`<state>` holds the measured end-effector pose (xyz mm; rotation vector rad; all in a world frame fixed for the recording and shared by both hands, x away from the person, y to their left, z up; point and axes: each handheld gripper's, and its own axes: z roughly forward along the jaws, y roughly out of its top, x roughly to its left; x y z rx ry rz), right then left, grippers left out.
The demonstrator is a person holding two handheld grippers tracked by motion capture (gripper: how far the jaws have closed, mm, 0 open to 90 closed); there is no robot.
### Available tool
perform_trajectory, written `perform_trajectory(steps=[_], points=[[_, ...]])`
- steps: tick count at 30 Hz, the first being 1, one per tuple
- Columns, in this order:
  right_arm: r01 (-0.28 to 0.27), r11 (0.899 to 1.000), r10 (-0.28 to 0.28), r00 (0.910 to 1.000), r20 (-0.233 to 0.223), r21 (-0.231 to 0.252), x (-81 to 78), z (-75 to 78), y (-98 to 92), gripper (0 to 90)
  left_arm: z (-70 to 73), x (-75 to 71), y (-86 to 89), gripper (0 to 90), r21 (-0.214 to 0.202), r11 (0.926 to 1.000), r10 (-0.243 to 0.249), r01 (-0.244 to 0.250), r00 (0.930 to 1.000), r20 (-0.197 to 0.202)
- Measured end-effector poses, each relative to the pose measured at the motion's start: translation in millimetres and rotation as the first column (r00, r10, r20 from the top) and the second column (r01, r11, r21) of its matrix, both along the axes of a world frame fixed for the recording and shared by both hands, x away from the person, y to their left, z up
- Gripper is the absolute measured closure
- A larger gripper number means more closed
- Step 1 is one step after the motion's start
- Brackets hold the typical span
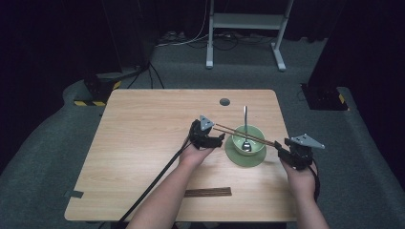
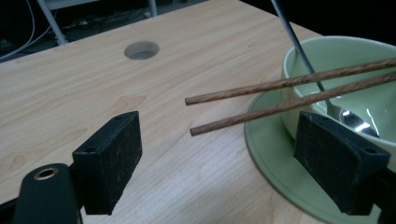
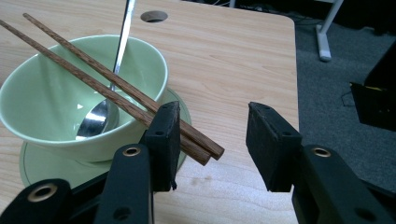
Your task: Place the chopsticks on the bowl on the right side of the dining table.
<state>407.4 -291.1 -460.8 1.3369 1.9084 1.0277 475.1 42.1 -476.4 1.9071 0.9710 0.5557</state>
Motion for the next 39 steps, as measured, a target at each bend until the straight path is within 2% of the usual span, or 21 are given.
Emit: perform_trajectory(steps=[8,12,16,21,26,30,36,39], points=[[-0.013,1.0,0.013,0.9999,-0.008,-0.013,1.7,-2.4,3.2,52.7,-3.5,3.9,-6.0,16.2,-0.01,0.9998,-0.018,0.018,0.9997,0.014],[-0.018,1.0,0.017,0.9997,-0.018,-0.021,2.0,-5.2,4.4,52.5,-4.5,6.6,-7.9,16.8,-0.029,0.9993,-0.025,0.026,0.9995,0.017],[-0.018,0.999,0.017,0.9998,-0.013,-0.028,-1.9,-7.0,5.3,51.7,-6.2,8.2,-9.6,17.5,-0.038,0.9988,-0.031,0.032,0.9994,0.016],[-0.021,0.999,0.021,0.9998,-0.006,-0.029,-10.8,-11.0,6.0,50.1,-8.5,9.8,-11.2,17.9,-0.039,0.9986,-0.034,0.035,0.9991,0.024],[-0.015,0.999,0.014,0.9996,-0.023,-0.051,-12.0,-18.4,9.3,50.9,-9.6,9.4,-16.2,18.0,-0.035,0.9983,-0.045,0.046,0.9986,0.029],[-0.014,0.999,0.013,0.9997,-0.021,-0.047,-10.0,-17.5,10.2,51.8,-8.5,9.4,-18.6,18.9,-0.044,0.998,-0.045,0.047,0.9985,0.031],[-0.017,0.999,0.016,0.9997,-0.02,-0.051,-6.1,-13.8,10.9,51.9,-9.8,9.2,-19.4,18.9,-0.037,0.9982,-0.047,0.048,0.9986,0.026],[-0.02,0.998,0.019,0.9997,-0.016,-0.055,-6.2,-12.2,11.9,51.9,-9.3,9.9,-18.4,19.0,-0.026,0.9991,-0.033,0.034,0.9987,0.038]])
